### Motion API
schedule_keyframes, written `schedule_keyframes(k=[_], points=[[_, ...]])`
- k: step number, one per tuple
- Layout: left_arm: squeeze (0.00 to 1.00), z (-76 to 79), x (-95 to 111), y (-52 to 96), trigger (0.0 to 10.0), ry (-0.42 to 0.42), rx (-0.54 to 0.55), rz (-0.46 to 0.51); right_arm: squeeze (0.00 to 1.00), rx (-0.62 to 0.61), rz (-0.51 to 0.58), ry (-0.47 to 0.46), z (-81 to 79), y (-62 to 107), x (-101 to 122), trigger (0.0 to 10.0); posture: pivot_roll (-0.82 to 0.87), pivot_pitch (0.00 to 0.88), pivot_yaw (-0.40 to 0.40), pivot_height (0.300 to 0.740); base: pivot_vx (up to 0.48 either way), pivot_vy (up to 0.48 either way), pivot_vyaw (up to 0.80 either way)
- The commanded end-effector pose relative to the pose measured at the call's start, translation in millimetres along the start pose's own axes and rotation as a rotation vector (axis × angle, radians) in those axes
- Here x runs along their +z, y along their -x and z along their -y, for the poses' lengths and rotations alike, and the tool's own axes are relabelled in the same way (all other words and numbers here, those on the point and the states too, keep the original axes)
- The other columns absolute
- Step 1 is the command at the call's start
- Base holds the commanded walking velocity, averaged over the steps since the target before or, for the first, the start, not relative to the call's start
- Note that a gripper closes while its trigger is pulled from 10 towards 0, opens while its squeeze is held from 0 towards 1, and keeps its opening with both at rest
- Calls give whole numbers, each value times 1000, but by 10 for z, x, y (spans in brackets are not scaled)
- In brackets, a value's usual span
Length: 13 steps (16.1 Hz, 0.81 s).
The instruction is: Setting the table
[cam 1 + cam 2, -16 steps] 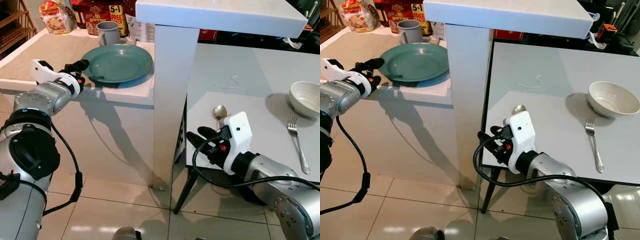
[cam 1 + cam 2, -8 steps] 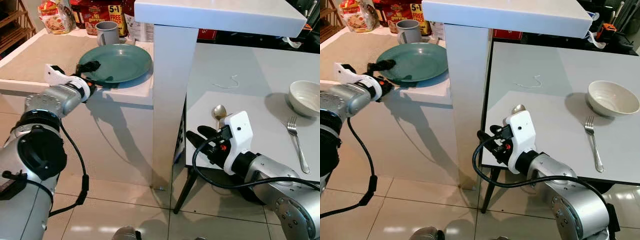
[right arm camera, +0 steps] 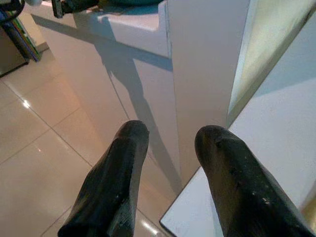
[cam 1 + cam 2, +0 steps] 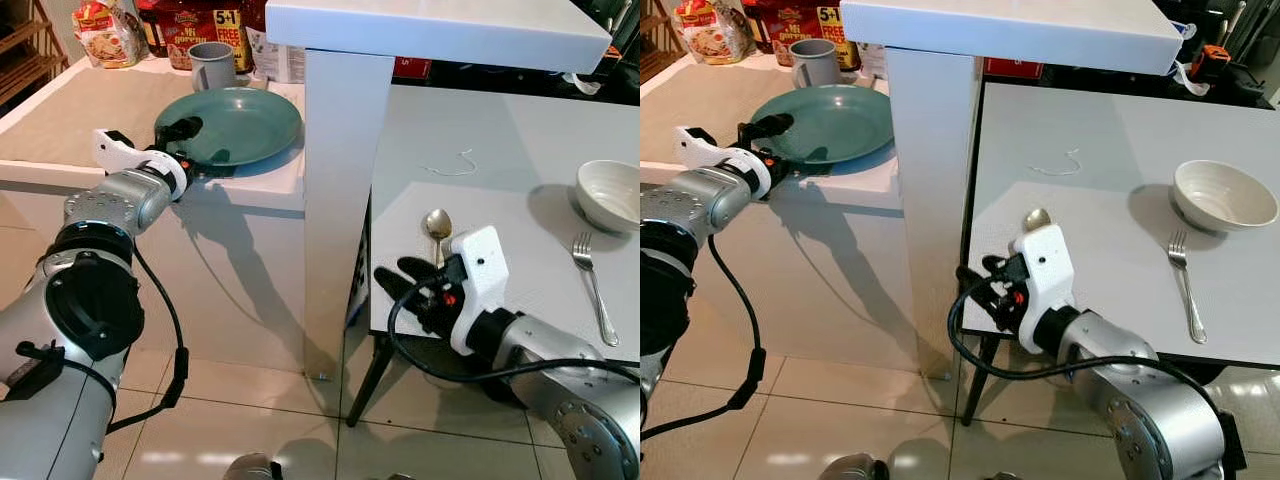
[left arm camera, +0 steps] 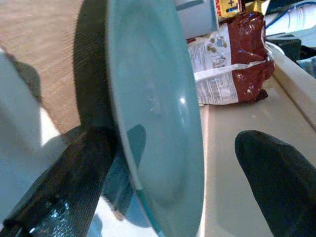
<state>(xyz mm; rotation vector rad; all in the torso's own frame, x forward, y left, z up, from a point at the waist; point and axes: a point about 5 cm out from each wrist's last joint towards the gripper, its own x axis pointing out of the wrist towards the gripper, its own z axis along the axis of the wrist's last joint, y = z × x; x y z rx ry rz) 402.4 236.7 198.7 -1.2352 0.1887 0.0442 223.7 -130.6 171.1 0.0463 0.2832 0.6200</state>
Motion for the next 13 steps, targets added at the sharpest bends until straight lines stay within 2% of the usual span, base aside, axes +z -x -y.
schedule_keyframes(k=[1,6,8,9,10,11,13], points=[[0,158,-13,-29,10000,4,-51,-3,0,4,12,12,-17,42,45,10000,-44,81,17,740,0,0,0],[0,151,-23,-34,10000,-3,-67,11,0,6,5,15,-13,53,51,10000,-58,86,14,740,0,0,0],[0,111,-36,-35,9686,-14,-43,12,0,4,0,14,-19,64,46,10000,-65,92,16,740,0,0,0],[0,90,-44,-36,6510,-16,-28,13,0,3,-2,13,-22,70,45,10000,-65,95,17,740,0,0,0],[0,64,-57,-37,2824,-17,-11,12,0,3,-7,12,-21,77,38,10000,-65,96,19,740,0,0,0],[0,50,-63,-37,0,-18,-5,11,0,8,-11,14,-27,82,33,10000,-66,98,19,740,0,0,0],[0,40,-67,-37,0,-18,0,11,0,46,-14,49,-58,92,33,10000,-67,98,21,740,0,0,0]])
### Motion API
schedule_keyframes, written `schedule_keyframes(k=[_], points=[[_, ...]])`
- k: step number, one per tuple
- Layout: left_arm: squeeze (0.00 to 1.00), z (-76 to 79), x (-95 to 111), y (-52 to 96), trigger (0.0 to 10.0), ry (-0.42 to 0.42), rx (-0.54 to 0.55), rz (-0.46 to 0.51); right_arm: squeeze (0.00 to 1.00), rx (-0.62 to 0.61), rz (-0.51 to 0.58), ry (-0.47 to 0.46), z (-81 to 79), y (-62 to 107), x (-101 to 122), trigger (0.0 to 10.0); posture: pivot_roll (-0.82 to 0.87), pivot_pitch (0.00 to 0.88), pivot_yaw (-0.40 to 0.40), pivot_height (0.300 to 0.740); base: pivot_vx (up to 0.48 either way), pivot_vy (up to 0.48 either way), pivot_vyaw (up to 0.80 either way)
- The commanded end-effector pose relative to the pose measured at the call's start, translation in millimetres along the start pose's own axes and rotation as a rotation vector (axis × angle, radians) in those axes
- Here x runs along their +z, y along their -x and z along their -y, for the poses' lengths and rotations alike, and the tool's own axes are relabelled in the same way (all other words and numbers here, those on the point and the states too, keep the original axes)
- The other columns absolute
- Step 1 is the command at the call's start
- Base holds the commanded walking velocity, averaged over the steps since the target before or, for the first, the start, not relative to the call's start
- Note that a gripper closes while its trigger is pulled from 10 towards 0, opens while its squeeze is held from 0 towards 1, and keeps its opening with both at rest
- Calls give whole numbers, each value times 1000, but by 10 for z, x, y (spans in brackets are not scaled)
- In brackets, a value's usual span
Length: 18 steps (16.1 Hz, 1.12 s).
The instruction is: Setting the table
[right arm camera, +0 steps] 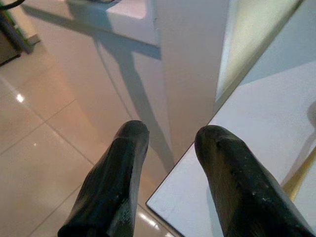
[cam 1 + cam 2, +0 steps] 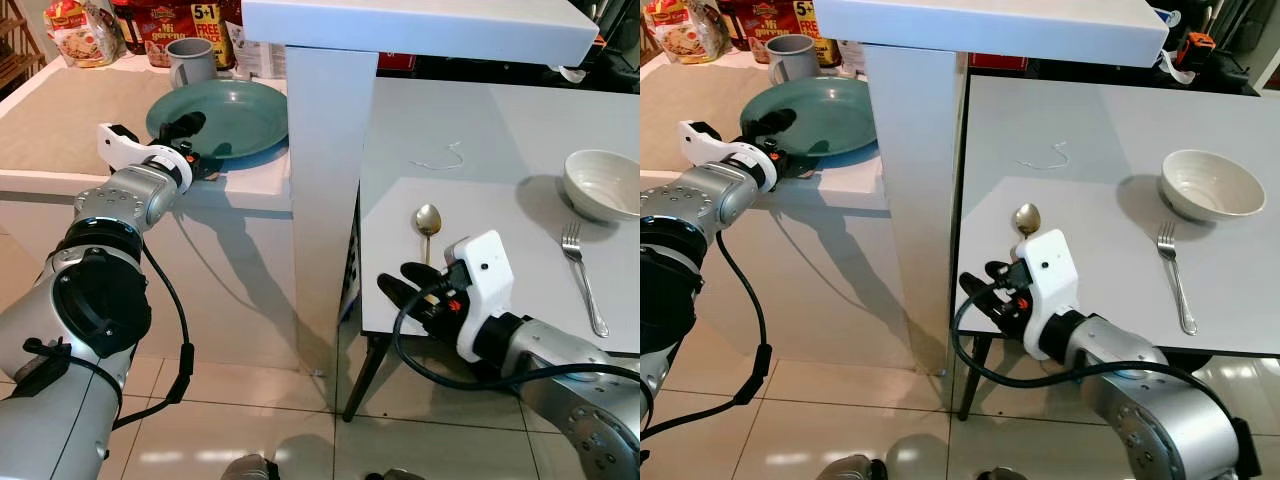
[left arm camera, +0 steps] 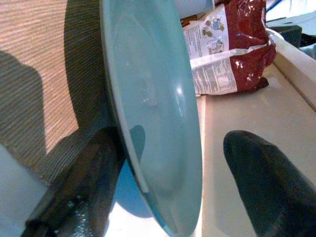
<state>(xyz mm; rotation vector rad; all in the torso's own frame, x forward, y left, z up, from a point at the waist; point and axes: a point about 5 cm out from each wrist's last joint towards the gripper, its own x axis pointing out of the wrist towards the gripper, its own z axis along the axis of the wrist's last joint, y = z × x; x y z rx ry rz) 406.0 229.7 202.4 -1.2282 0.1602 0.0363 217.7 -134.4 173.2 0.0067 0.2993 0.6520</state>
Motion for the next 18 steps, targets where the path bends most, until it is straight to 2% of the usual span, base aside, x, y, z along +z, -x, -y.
schedule_keyframes(k=[1,6,18], points=[[0,-29,-16,-1,0,-12,25,-5,0,54,27,29,-87,25,44,10000,-67,98,21,740,0,0,0],[0,-50,6,8,0,-19,38,2,0,109,159,84,-181,42,198,10000,-63,93,21,740,0,0,0],[0,-134,22,28,0,-18,73,6,0,115,181,132,-166,-5,205,10000,-58,67,8,740,0,0,0]])
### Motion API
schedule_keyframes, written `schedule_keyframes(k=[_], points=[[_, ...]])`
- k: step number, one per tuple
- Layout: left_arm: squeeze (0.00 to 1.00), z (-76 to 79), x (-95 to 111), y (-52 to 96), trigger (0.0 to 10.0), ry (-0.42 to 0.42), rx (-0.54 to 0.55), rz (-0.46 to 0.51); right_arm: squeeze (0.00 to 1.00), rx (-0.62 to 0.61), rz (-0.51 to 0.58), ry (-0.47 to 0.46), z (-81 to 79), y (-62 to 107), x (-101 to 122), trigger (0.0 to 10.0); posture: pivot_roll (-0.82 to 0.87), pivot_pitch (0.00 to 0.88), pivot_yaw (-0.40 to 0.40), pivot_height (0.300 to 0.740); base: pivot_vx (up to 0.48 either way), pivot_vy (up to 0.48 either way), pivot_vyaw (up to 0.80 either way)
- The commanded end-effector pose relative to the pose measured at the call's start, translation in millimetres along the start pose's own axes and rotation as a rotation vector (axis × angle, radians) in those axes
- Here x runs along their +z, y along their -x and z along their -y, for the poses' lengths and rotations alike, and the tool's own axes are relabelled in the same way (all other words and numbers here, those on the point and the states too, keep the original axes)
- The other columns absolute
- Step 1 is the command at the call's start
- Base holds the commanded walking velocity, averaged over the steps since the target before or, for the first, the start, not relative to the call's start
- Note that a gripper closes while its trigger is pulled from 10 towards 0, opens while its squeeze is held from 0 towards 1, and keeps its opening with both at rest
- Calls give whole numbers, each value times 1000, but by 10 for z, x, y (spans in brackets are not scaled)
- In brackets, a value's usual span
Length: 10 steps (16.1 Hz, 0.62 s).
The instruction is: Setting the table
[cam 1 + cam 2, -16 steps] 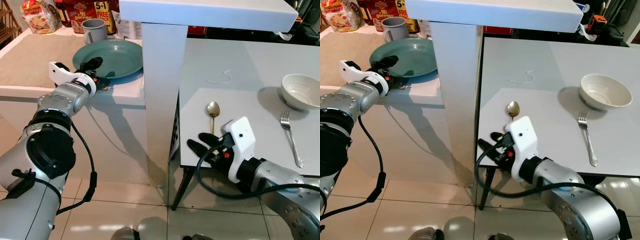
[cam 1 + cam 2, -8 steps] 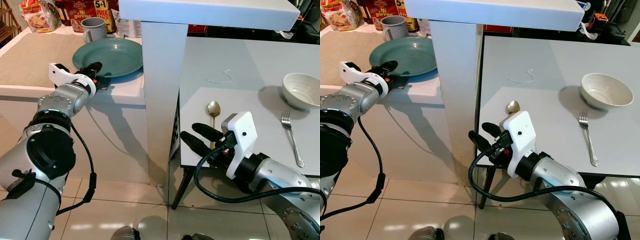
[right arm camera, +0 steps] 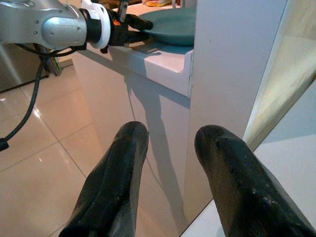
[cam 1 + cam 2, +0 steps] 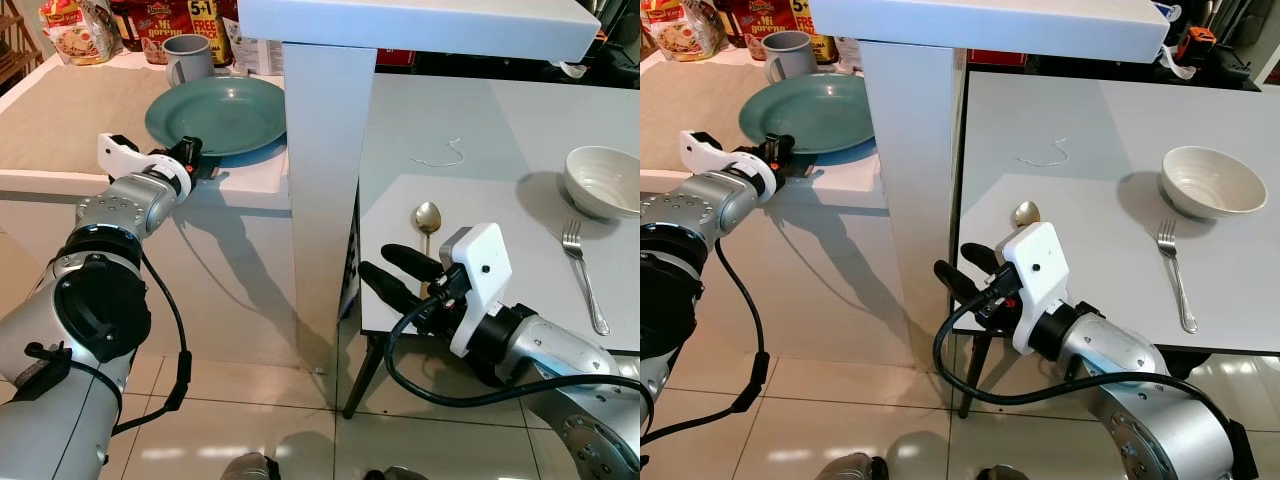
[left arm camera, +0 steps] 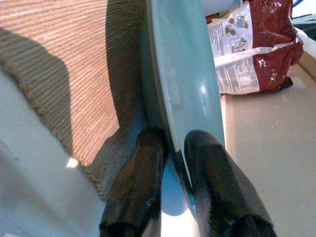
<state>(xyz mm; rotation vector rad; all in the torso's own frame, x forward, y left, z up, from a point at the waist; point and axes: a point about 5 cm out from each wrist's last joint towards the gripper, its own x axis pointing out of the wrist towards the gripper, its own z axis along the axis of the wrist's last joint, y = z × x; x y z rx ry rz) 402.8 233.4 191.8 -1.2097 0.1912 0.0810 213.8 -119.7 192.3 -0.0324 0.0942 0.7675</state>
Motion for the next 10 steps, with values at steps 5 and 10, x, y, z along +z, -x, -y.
schedule_keyframes(k=[5,10], points=[[0,-40,53,18,0,1,25,14,0,10,13,25,20,-22,25,10000,-54,58,4,740,0,0,0],[0,-5,132,35,0,9,7,30,0,12,21,36,43,-59,35,10000,-41,42,2,740,0,0,0]])
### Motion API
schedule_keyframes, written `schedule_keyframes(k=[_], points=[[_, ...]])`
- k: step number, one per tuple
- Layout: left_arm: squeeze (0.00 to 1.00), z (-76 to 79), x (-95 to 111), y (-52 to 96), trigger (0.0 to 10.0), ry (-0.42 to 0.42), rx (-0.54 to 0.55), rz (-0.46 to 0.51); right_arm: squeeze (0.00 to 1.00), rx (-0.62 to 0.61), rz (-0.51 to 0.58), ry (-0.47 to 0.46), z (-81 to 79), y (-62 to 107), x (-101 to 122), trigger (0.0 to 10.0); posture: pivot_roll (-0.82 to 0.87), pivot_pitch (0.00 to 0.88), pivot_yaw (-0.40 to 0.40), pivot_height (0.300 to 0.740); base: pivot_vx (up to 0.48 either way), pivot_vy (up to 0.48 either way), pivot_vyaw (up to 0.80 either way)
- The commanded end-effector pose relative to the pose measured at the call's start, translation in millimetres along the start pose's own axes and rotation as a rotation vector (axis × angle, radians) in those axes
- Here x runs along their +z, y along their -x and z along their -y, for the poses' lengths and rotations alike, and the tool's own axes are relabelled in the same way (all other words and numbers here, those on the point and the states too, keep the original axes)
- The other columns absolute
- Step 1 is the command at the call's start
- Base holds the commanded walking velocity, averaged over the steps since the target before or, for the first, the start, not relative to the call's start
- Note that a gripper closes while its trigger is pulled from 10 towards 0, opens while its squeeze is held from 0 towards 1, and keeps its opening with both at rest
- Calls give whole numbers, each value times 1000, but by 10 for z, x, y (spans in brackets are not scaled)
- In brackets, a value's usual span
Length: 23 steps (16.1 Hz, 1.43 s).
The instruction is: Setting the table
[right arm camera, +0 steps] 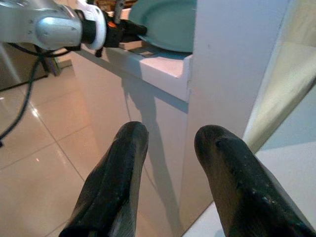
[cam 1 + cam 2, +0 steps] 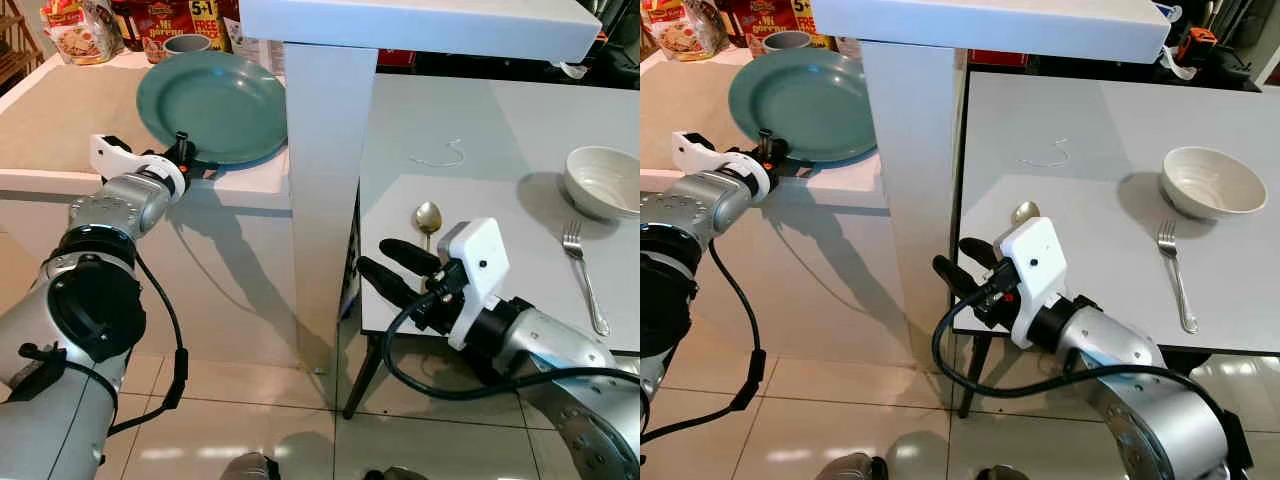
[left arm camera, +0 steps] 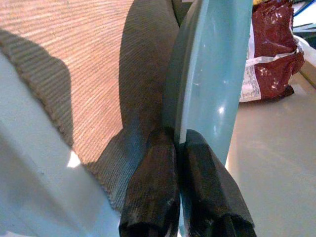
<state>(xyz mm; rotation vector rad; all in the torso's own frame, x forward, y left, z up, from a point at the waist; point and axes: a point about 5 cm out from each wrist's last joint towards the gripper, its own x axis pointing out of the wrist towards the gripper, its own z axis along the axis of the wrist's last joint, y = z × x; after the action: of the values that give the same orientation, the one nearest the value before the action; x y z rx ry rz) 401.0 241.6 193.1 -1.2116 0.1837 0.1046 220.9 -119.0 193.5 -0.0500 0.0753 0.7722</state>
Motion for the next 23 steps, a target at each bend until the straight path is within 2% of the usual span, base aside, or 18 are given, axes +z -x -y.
schedule_keyframes(k=[1,5,6,7,9,10,12,14,15,16,17,18,19,20,22,23], points=[[0,22,62,13,0,6,-10,14,0,9,11,14,0,-7,19,10000,-41,42,2,740,0,0,0],[0,64,304,81,0,-98,-2,58,0,14,17,19,9,-39,15,10000,-25,28,-3,740,0,0,0],[0,91,385,115,0,-98,-20,58,0,15,19,17,14,-44,16,10000,-16,24,-11,740,0,0,0],[0,124,497,172,0,-93,-48,55,0,22,21,15,15,-53,13,10000,-4,21,-23,740,0,0,0],[0,166,669,298,0,-141,-92,50,0,39,20,13,16,-72,6,10000,12,18,-39,740,0,0,0],[0,183,754,432,0,-157,-122,46,0,51,21,11,18,-91,7,10000,26,17,-54,740,0,0,0],[0,160,781,591,0,-199,-136,51,0,68,21,9,21,-116,4,10000,42,19,-72,740,0,0,0],[0,117,777,856,0,-241,-170,60,0,98,19,7,14,-158,-10,10000,60,20,-89,740,0,0,0],[0,62,786,993,0,-293,-177,62,0,106,20,6,12,-171,-10,10000,71,21,-97,740,0,0,0],[0,-17,785,1223,0,-366,-207,57,0,111,20,7,11,-188,-12,10000,74,24,-99,740,0,0,0],[0,-43,803,1354,0,-367,-243,67,0,111,23,6,14,-193,-12,10000,78,25,-105,740,0,0,0],[0,-51,816,1544,0,-364,-326,77,0,100,28,6,31,-197,-16,10000,81,29,-113,740,0,0,0],[0,-94,761,1751,0,-410,-384,42,0,76,35,12,59,-204,-25,10000,84,30,-118,740,0,0,0],[0,-250,626,1994,0,-503,-386,-51,0,55,65,4,94,-218,-26,10000,83,36,-123,740,0,0,0],[0,-304,491,2198,0,-545,-451,-121,0,26,74,-29,147,-227,-35,10000,88,43,-129,740,0,0,0],[0,-271,382,2269,0,-558,-520,-173,0,23,102,-143,172,-228,-53,10000,91,46,-132,740,0,0,0]])
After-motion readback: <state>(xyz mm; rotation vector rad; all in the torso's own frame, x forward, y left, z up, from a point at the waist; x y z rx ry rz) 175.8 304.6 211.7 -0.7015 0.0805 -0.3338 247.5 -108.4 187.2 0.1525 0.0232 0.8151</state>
